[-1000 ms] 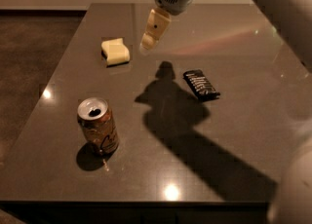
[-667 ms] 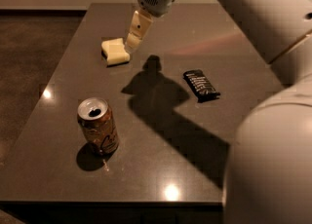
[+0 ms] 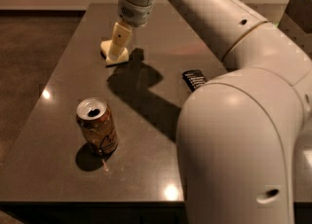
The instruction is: Pick sponge
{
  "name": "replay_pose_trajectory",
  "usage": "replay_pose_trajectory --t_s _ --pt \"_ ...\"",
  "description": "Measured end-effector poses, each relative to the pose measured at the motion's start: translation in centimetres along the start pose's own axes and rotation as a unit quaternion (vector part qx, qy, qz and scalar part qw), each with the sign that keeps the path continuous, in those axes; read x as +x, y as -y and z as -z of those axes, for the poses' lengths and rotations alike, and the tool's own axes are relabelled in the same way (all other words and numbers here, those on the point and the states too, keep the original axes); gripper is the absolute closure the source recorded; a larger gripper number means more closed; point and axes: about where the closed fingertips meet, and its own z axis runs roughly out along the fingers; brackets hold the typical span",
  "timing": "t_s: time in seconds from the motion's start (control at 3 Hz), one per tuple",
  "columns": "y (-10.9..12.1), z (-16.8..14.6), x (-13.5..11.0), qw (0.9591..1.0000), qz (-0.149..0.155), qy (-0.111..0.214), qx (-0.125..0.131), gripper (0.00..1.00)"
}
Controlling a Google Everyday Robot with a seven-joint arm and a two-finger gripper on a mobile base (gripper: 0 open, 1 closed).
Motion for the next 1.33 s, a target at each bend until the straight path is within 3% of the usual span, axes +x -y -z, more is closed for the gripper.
replay_pose_trajectory --t_s 1.0,1.33 --pt "0.6 -6.4 0.0 0.9979 0.009 -0.064 -0.001 0.03" --pt "0.3 -6.6 -0.5 0.9977 0.010 -0.067 -0.008 0.25"
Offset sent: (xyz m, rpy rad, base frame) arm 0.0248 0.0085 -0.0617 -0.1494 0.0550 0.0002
